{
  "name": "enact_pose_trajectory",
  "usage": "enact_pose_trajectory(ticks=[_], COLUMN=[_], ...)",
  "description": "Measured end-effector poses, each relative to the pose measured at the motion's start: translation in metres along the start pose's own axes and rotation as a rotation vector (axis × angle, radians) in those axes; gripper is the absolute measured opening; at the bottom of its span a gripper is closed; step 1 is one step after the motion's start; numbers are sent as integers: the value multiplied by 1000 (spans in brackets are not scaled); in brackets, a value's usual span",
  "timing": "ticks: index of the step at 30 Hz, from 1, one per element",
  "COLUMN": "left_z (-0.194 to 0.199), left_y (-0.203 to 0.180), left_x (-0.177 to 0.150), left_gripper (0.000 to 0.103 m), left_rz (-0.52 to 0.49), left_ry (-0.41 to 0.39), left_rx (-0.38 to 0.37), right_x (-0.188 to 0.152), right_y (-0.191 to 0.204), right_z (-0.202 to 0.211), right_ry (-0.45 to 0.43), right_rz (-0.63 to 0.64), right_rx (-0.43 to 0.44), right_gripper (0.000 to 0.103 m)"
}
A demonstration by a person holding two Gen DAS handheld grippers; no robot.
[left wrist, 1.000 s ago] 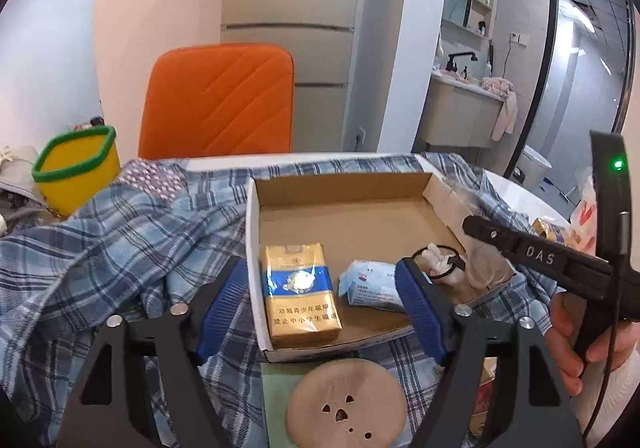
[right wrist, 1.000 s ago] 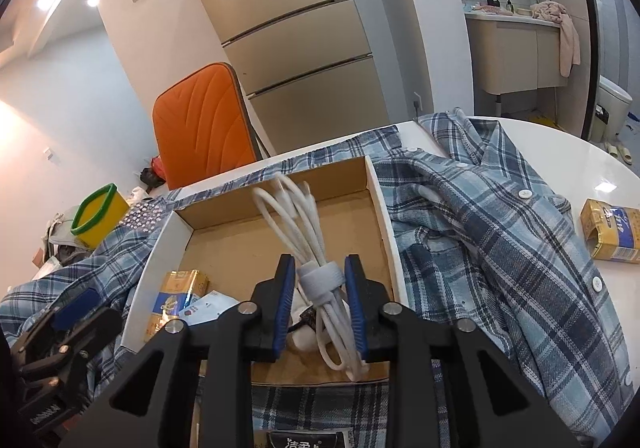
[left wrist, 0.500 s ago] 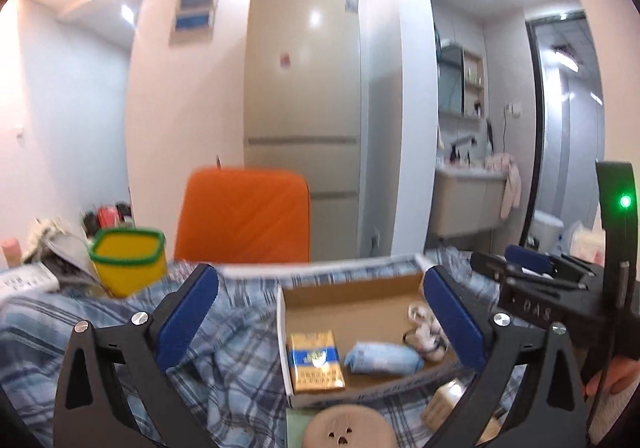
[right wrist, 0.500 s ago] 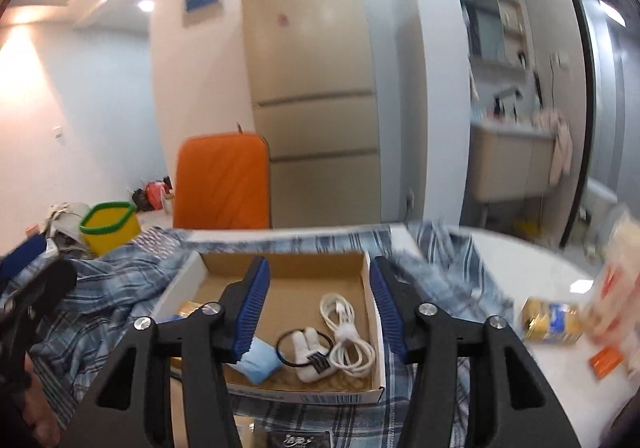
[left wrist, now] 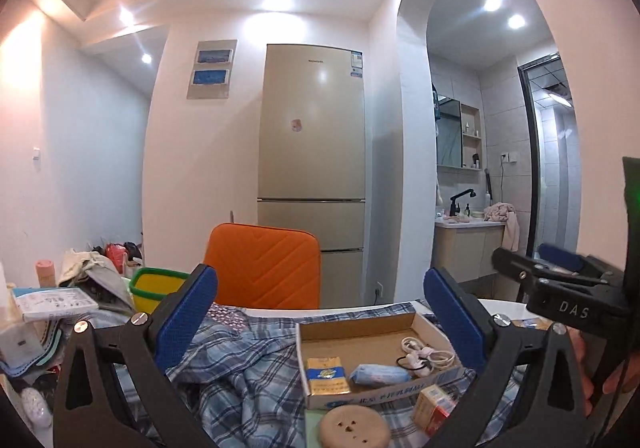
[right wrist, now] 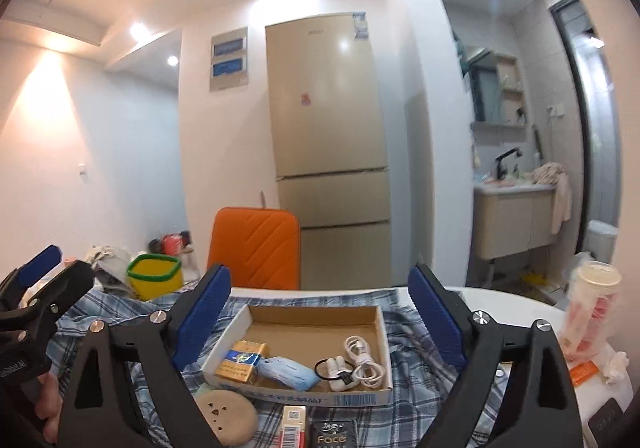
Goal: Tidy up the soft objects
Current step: 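Raise both tools back above the bed, then grasp the gold-and-red cigarette pack with the right gripper while the left lowers to the coaster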
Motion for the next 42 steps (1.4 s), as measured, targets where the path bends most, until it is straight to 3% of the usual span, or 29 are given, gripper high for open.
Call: enact_pose_trajectory(ticks=[4,15,21,27,31,36,42], left_z=[-2,-15,-11,-13,-17,-32,-38], left_y=[1,-1,-8,0,-1,-1,0], left_x=[-20,-59,-59,-59,-61,-71,-77], left_gripper=[103,103,103,103,103,103,103], left_rz=[-24,-28,-66,-30,-37,-33,-33], left_ry=[30,92,71,84,110,203,241], left_rx=[15,31,21,30,32,7,21], right_x=[-13,-49,-55,-57,-67,-87,-127], right_y=[11,16,19,19,22,23,33], right_z=[1,-16,-17,-19,-30,-49,-76], right_ry=[1,63,68,94,204,345,572], right_rz=[61,54,63,68,84,58,60], right_rx=[7,37,46,45,75,109,187], right_gripper=[103,103,103,103,103,102,84])
Point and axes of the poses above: each gripper's, at about its wrist camera, not at the fingertips, and z roughly against the way its jaws point, y to its left, x to its top, the point moved 7 cm from there along -z, roughly the way its jaws point, and after that the axes turned 4 degrees about y, right-handed, at the moved point
